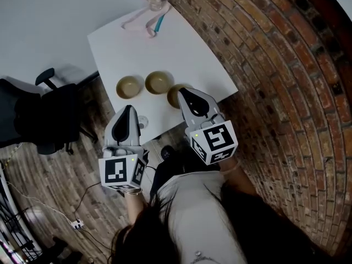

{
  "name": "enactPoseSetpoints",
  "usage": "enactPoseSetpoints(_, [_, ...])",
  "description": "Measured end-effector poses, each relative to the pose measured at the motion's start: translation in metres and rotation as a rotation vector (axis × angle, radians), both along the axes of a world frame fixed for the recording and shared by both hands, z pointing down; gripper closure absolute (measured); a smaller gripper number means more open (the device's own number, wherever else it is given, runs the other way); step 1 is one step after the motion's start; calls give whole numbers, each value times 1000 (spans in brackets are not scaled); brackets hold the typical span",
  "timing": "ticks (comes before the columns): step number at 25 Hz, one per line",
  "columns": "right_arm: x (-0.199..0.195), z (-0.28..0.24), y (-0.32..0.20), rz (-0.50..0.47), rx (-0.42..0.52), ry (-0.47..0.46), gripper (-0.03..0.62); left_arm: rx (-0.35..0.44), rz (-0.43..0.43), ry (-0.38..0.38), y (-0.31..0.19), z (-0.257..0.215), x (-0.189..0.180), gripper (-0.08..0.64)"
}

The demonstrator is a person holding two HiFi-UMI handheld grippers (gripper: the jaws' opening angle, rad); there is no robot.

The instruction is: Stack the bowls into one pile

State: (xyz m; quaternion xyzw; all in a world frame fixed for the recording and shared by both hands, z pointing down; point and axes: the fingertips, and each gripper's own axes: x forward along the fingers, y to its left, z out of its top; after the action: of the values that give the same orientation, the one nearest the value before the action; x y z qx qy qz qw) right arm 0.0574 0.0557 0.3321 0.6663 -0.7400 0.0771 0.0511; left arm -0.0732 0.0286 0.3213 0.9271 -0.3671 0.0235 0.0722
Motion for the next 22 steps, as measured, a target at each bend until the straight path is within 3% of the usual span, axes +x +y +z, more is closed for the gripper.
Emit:
enactPoseSetpoints(12, [1, 8, -13, 87, -45, 3, 574, -8, 67, 13, -21, 0, -4, 561])
enactPoseSetpoints(22, [23, 27, -18, 132, -98, -20, 552, -33, 71, 19, -30, 7, 5, 561])
